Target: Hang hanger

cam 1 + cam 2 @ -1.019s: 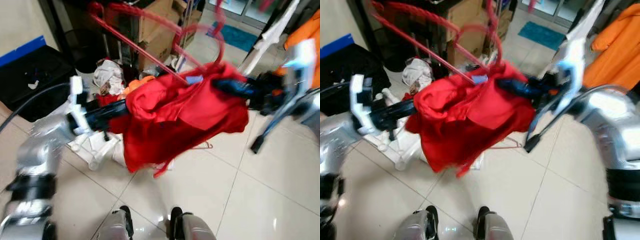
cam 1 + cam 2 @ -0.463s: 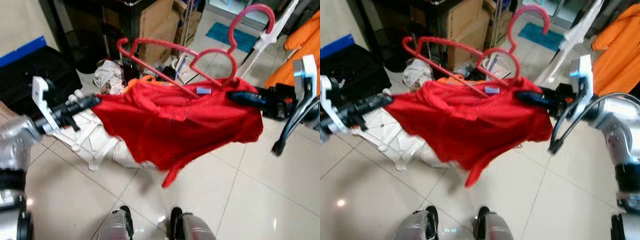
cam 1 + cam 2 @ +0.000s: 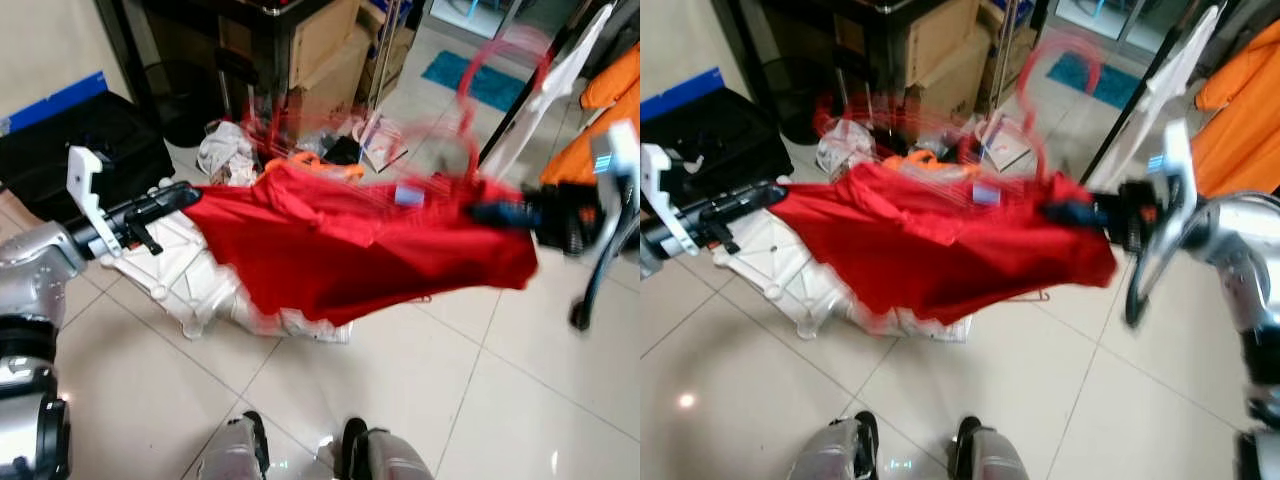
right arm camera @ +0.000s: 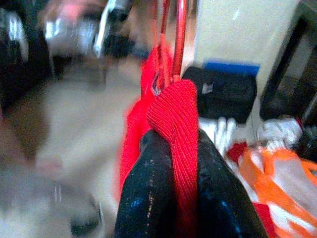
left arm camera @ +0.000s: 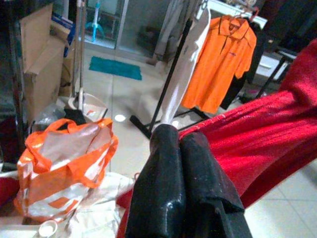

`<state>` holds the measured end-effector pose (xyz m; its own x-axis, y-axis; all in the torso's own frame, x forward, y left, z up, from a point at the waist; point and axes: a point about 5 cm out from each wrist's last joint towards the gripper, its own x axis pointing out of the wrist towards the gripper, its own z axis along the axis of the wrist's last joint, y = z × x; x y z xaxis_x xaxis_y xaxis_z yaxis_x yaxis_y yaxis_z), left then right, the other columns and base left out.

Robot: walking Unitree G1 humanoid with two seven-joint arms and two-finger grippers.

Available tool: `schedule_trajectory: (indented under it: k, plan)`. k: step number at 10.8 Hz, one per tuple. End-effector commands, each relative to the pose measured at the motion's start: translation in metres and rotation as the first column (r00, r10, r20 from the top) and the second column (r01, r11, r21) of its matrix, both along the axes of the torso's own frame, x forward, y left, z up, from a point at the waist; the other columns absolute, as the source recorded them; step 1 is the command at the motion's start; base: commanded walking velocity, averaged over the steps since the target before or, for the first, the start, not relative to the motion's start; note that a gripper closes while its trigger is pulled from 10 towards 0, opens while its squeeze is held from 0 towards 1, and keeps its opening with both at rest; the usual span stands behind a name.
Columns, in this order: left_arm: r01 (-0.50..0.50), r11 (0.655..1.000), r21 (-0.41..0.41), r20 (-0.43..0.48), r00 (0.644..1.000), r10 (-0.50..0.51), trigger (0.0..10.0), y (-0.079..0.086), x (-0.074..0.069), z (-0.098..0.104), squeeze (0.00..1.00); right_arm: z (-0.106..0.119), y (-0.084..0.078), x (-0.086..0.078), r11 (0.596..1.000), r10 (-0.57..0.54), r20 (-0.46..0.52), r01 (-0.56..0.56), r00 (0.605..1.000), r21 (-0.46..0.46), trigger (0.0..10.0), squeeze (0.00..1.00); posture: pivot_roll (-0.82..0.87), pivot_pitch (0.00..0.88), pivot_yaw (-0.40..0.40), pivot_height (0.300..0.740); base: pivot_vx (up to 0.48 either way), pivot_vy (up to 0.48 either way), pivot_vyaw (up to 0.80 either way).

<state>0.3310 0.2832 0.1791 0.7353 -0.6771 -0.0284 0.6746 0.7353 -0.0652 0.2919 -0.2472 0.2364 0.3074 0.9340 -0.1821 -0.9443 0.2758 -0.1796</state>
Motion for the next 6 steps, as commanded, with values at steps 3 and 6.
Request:
schedule_trajectory:
  k: [3,6]
  plan:
    - [-0.145,0.988,0.047,-0.025,0.989,0.146,0.0,0.028,-0.006,-0.004,0.00,0.021,-0.033,-0.001,0.924,-0.088,0.224,0.164,0.970,-0.346,0.0,0.00,-0.12,0.164,-0.082,0.740,0.000,0.000,0.00]
    - [-0.147,0.988,0.051,-0.030,0.988,0.149,0.0,0.028,-0.005,-0.006,0.00,0.042,-0.033,0.018,0.894,-0.236,0.405,0.361,0.883,-0.266,0.0,0.00,-0.12,0.167,-0.086,0.740,0.000,0.000,0.00]
